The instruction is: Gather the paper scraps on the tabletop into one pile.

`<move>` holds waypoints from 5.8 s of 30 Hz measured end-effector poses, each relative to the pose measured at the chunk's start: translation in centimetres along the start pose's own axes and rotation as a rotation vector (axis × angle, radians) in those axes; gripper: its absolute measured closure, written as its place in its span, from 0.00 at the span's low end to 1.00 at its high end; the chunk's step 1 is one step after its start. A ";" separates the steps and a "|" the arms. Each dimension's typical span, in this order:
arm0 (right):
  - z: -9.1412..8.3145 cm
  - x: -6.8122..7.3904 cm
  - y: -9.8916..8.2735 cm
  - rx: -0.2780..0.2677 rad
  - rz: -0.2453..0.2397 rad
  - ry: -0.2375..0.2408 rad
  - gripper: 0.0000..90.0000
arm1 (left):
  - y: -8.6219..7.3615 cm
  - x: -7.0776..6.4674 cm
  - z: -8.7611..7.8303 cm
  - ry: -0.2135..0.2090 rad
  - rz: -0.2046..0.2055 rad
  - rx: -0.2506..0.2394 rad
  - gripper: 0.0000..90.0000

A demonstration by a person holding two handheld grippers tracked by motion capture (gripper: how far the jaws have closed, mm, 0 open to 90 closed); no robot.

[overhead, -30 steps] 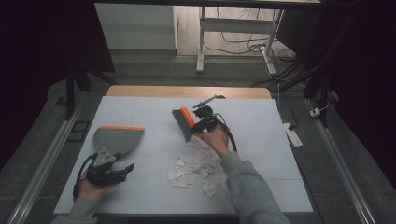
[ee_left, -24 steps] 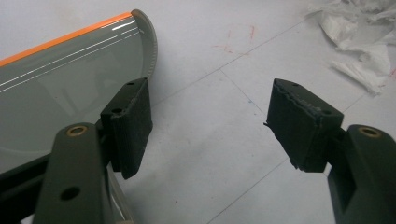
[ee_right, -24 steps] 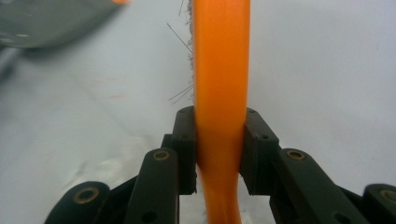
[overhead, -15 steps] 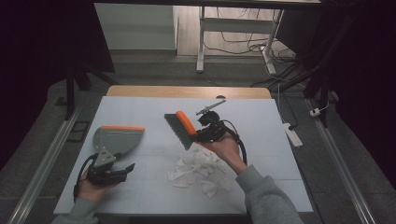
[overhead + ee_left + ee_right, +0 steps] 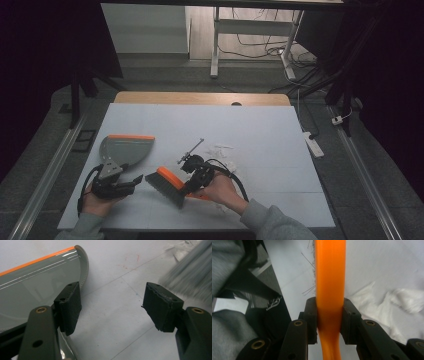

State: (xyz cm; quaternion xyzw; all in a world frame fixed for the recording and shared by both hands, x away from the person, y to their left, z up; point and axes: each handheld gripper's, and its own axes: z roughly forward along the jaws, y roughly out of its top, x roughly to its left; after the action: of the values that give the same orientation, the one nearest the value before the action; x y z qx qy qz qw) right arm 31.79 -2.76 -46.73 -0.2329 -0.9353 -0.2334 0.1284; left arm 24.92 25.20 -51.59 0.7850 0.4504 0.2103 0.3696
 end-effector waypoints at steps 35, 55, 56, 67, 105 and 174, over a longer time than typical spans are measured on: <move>-9.1 -2.8 -7.3 0.067 -0.103 -0.112 0.78 | 0.0 -0.1 0.2 0.000 0.003 0.003 0.35; -5.6 -6.2 -3.1 0.233 -0.232 -0.269 0.78 | 0.0 -0.1 0.2 0.007 0.004 0.006 0.36; -5.7 -6.7 -2.8 0.216 -0.221 -0.286 0.78 | 0.0 -0.1 0.2 0.007 0.003 0.006 0.36; -10.5 -6.0 -4.5 0.037 -0.190 -0.296 0.78 | 0.0 -0.1 0.2 0.002 0.004 0.008 0.36; -11.4 -7.7 -7.9 -0.002 -0.309 -0.364 0.78 | -0.1 -0.1 0.3 0.004 0.003 0.010 0.36; -14.0 -10.4 -18.8 -0.505 0.200 -0.485 0.78 | 0.2 -0.7 0.4 0.006 0.021 0.013 0.35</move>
State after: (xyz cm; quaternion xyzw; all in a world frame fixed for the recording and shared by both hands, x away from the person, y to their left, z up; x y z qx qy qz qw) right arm 33.23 -28.37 -45.40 -0.3963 -0.8241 -0.3812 -0.1363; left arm 24.97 24.33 -51.70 0.7916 0.4444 0.2136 0.3609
